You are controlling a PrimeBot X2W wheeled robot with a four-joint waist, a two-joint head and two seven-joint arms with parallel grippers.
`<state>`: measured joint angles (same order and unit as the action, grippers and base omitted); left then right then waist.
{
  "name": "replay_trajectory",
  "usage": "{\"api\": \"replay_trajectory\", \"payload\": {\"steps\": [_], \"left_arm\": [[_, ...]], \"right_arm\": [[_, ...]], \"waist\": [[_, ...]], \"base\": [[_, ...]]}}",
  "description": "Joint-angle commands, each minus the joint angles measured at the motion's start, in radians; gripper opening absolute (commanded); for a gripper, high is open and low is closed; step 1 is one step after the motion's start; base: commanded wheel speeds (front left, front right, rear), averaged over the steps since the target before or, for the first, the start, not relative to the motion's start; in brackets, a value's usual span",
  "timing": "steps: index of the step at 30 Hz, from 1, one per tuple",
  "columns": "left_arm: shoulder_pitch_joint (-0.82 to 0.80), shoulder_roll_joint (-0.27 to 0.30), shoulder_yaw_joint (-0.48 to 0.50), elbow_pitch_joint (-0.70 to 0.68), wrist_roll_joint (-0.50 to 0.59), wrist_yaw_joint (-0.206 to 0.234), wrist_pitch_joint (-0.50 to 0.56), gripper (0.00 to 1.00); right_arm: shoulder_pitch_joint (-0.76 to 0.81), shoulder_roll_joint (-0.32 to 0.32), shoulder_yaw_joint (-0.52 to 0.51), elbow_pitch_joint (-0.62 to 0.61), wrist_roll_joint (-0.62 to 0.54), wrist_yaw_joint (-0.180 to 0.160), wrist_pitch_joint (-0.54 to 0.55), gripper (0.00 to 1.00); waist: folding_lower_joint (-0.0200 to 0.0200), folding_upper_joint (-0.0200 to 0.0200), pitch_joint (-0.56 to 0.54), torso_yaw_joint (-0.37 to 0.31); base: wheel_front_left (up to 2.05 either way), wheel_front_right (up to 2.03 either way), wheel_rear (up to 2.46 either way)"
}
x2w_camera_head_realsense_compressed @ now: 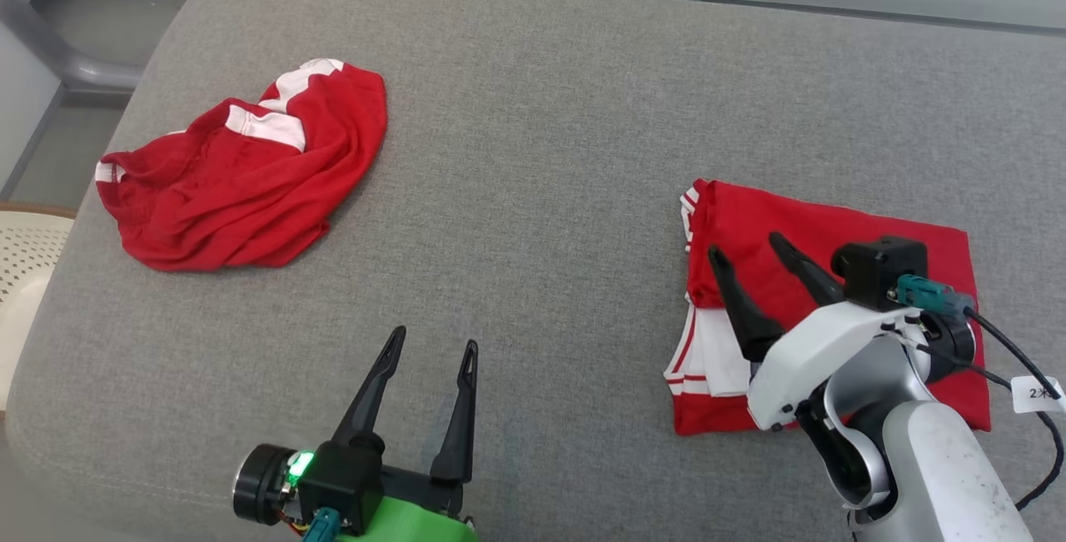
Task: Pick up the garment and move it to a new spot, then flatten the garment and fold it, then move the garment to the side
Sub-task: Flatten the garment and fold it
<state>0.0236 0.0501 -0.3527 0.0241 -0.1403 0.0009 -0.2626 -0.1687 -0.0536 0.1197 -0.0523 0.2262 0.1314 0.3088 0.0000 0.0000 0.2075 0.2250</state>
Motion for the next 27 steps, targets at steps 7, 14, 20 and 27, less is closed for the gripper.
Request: {"api": "replay_trajectory", "payload": {"steps": [7, 14, 20, 27], "left_arm": [[-0.018, 0.001, 0.008, -0.002, -0.008, 0.008, -0.003, 1.00], [0.009, 0.001, 0.028, 0.003, 0.005, 0.000, -0.003, 1.00], [0.013, 0.001, 0.019, 0.000, 0.009, -0.009, -0.003, 1.00], [0.005, 0.001, -0.015, 0.004, -0.015, -0.002, -0.003, 1.00]], "right_arm": [[-0.005, -0.050, -0.071, -0.073, 0.029, -0.002, -0.056, 1.00], [0.056, -0.220, -0.100, -0.021, 0.146, -0.001, -0.087, 1.00], [0.029, -0.371, -0.021, 0.073, 0.355, -0.001, -0.092, 0.37], [-0.053, -0.466, 0.048, 0.191, 0.705, -0.001, 0.040, 0.00]], "waist": [[0.0000, 0.0000, -0.019, -0.047], [0.0000, 0.0000, -0.058, -0.088], [0.0000, 0.0000, -0.071, -0.072], [0.0000, 0.0000, -0.038, -0.005]], "base": [[0.00, 0.00, 0.00], [0.00, 0.00, 0.00], [0.00, 0.00, 0.00], [0.00, 0.00, 0.00]]}}
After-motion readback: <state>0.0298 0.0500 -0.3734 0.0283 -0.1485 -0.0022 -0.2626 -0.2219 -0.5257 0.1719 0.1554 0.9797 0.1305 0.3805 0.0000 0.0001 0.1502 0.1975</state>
